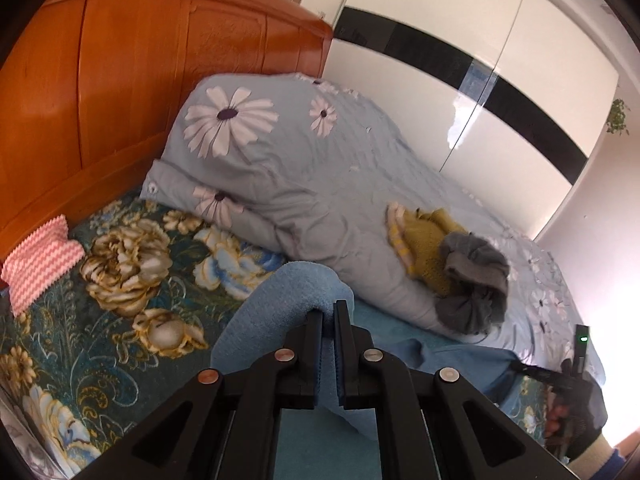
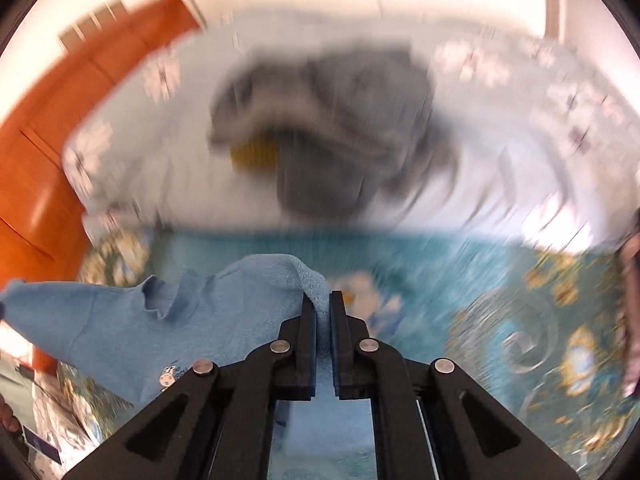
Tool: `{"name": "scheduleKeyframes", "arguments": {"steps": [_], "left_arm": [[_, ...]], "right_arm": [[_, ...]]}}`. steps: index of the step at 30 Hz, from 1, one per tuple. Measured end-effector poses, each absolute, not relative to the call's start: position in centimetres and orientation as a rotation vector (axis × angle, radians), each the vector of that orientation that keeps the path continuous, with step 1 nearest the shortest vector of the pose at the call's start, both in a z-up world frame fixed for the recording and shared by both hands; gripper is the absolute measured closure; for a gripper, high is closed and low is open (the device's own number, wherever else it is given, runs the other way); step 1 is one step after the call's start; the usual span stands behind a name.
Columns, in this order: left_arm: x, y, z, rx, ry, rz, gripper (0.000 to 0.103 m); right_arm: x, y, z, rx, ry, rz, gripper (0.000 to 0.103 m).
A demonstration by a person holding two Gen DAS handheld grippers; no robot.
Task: Fold clothes
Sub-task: 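Grasp the sweatshirt with the left gripper while the right gripper holds its other side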
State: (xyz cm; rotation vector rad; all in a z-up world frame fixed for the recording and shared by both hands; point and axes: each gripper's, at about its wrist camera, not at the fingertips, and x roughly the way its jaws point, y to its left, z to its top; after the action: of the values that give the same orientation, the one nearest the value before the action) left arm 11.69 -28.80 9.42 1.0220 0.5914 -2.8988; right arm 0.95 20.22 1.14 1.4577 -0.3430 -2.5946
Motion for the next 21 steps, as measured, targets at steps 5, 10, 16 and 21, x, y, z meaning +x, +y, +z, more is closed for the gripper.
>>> {"name": "scheduleKeyframes", "arguments": {"steps": [5,10,16,21], "left_arm": [[12.8,-27.2,14.9,0.839,0.586,-3.004,0.097],[14.5,-25.5,19.9,0.659,0.568,-3.101,0.097],[18.1,-23.6,21.0,0.643,0.507,-3.15,0.097],[22.0,-23.2,22.9,0.574,0.497,-3.216,0.097]], "right_arm": [[4.3,24.0,11.2,1.162,-0.308,-2.753,0.098],[9.6,27.3,18.2,0.945,-0.275,-2.841,0.098],[16.4,30.6,21.0,0.812,-0.296,-2.878,0.098],[22.0,32.6,22.9,0.706,-0.267,-2.888,0.098]]}}
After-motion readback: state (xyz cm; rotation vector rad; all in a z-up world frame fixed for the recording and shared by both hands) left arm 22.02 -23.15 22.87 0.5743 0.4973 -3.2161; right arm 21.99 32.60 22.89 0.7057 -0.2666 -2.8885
